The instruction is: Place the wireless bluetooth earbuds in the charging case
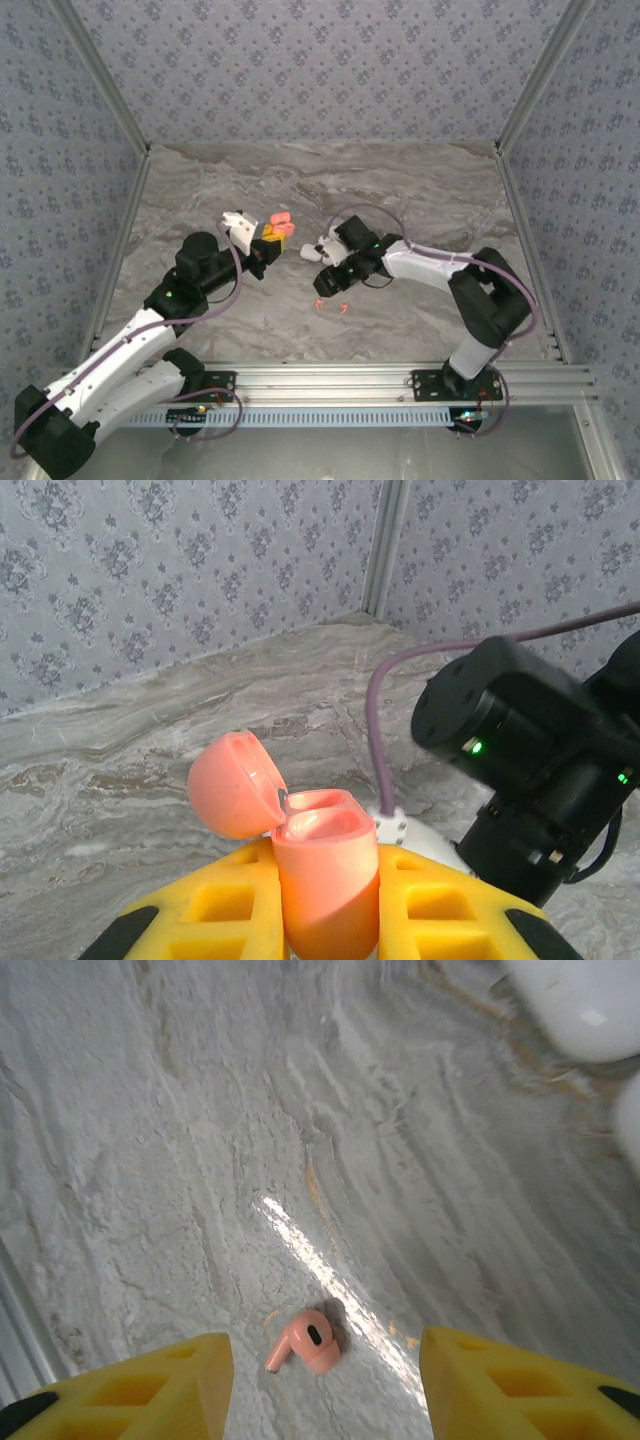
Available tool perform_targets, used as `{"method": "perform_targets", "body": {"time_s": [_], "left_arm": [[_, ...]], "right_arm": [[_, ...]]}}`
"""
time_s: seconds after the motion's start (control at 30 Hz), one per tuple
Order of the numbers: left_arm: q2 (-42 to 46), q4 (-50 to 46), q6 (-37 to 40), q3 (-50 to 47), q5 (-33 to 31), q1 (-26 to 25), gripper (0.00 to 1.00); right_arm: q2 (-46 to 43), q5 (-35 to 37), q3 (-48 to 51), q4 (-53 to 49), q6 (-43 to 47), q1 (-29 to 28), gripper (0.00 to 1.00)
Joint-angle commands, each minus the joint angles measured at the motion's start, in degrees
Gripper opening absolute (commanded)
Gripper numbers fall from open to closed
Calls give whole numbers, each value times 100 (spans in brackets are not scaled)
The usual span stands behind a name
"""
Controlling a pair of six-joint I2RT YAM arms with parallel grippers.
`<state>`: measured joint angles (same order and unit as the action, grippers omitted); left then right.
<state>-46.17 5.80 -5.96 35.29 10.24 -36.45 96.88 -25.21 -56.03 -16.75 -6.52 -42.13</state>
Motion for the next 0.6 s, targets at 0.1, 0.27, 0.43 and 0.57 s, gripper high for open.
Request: {"method": "perform_targets", "body": {"time_s": [0.1, 0.27, 0.43, 0.57], "left_arm": [[-32, 53, 80, 30, -41, 4, 9], [-81, 61, 64, 35, -36, 7, 9], [-103, 66, 71, 40, -32, 11, 9], [-147, 96, 79, 39, -36, 6, 9]], "right_arm": [[499, 231, -381, 1, 155, -312, 52], [705, 381, -474, -242, 263, -375, 51], [709, 381, -431, -491, 345, -401, 48], [677, 361, -369, -640, 393, -461, 47]]}}
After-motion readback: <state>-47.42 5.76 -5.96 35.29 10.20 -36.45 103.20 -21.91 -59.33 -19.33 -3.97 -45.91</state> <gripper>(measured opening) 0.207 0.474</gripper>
